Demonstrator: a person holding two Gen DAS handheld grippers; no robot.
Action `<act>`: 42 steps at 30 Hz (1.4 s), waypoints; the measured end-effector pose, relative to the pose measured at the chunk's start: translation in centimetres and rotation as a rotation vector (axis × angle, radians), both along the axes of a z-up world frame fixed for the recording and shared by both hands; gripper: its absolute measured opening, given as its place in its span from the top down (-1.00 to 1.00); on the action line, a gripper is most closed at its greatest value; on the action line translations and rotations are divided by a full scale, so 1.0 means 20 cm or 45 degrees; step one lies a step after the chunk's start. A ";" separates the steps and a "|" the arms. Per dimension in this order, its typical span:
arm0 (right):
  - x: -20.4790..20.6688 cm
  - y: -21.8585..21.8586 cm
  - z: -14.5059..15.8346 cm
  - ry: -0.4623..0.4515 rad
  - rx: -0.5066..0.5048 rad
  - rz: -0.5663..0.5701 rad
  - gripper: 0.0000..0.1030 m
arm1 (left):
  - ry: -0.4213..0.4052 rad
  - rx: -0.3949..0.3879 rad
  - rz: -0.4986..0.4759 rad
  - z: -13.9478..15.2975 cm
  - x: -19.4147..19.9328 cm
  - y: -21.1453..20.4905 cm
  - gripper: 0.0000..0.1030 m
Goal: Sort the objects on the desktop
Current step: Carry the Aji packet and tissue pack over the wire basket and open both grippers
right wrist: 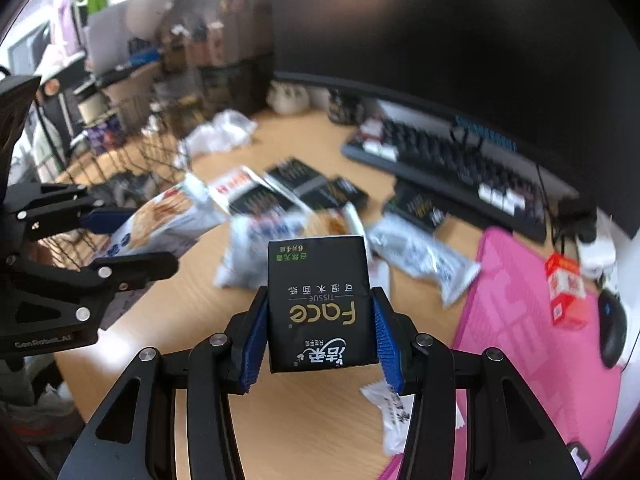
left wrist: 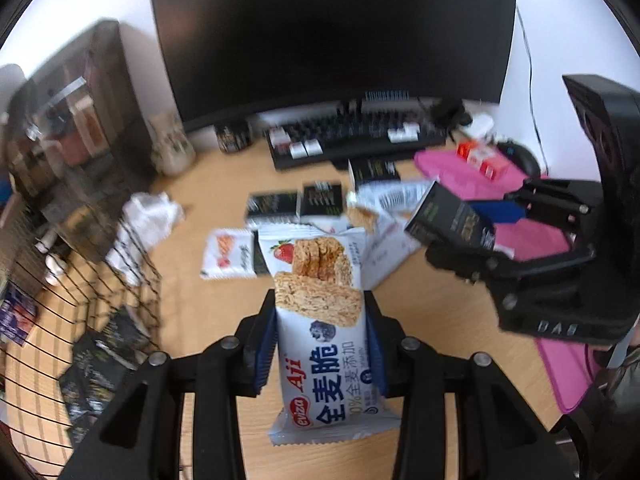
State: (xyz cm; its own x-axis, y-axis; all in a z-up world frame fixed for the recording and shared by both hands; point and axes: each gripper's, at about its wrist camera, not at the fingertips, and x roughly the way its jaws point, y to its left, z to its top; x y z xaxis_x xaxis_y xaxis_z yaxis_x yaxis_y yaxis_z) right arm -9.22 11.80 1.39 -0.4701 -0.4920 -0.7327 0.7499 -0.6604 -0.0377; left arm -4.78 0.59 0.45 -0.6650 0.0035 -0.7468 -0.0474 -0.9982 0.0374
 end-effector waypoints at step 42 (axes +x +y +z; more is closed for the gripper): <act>0.63 -1.19 0.24 -0.015 -0.153 0.547 0.08 | 0.137 0.016 0.582 0.17 0.66 -1.03 0.17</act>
State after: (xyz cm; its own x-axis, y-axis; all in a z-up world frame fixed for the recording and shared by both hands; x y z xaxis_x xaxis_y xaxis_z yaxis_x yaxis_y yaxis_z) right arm 3.34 -12.07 6.25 -0.1963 -0.7228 -0.6626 0.9571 -0.2881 0.0307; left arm 8.35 -20.01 3.80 -0.6743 -0.2995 -0.6750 0.4009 -0.9161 0.0060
